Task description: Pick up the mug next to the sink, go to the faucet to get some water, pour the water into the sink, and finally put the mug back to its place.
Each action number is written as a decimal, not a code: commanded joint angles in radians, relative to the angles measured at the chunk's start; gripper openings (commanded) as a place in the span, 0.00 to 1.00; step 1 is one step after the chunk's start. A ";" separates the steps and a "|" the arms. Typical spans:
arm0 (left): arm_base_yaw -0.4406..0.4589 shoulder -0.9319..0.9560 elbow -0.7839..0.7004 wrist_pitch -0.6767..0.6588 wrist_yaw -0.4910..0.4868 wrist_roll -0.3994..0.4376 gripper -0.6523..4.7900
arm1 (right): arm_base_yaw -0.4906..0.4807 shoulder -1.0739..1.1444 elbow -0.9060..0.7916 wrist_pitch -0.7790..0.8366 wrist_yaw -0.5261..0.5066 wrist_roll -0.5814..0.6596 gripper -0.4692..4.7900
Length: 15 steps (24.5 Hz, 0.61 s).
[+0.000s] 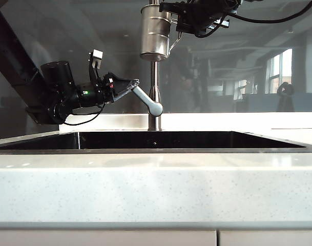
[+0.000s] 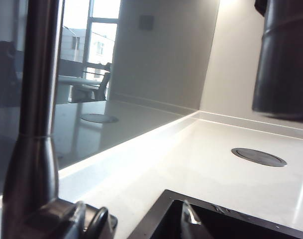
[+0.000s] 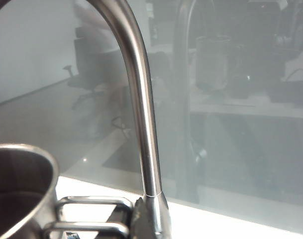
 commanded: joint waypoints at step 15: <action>-0.006 -0.008 -0.001 -0.120 -0.121 0.210 0.56 | 0.002 -0.017 0.011 0.011 -0.003 0.004 0.09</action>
